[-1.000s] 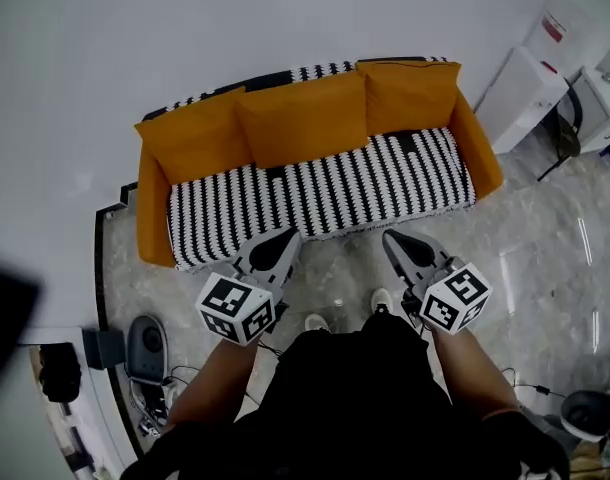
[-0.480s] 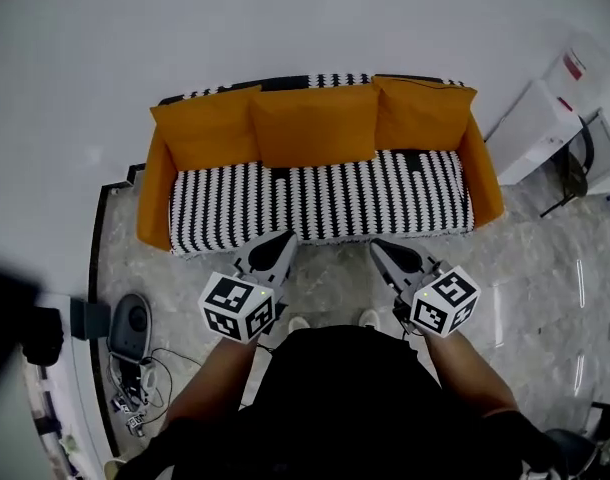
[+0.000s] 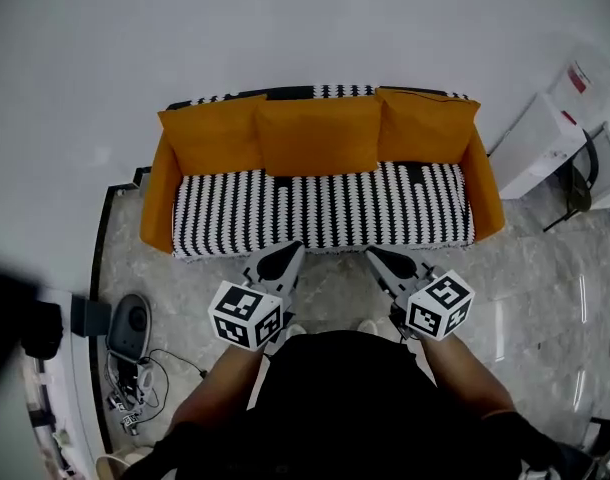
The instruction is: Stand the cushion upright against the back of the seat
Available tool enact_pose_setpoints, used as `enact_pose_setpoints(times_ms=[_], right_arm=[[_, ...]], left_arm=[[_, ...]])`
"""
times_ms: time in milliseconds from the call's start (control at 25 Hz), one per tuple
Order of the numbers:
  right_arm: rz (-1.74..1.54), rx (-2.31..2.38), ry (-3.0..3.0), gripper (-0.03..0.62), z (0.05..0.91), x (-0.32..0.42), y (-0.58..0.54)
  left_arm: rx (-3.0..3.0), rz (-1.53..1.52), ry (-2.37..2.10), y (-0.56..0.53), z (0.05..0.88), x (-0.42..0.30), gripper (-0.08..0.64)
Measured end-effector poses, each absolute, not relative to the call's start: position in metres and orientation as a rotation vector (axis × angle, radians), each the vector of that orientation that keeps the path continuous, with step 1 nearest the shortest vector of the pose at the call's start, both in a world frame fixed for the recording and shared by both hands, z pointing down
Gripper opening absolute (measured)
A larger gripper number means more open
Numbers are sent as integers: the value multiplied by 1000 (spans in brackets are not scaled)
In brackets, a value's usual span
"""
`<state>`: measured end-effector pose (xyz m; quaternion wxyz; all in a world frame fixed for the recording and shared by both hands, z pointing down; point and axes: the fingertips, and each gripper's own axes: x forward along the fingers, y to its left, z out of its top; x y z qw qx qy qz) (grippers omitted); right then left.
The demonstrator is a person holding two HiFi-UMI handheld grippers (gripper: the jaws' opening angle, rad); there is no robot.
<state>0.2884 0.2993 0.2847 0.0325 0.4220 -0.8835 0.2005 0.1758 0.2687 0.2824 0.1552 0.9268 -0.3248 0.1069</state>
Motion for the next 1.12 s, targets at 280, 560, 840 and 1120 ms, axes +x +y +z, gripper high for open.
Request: enact_pose_setpoints(times_ms=[280, 560, 840, 1120], right_arm=[[649, 1337, -2728, 35, 285, 293, 298], [696, 1371, -2732, 35, 289, 295, 298], [708, 1390, -2716, 35, 290, 297, 298], [693, 1415, -2700, 35, 289, 305, 291]], left_arm=[[2658, 323, -917, 269, 283, 177, 17], [2665, 338, -889, 269, 287, 176, 17], [2670, 336, -898, 260, 286, 171, 17], [2670, 345, -882, 258, 289, 172, 17]])
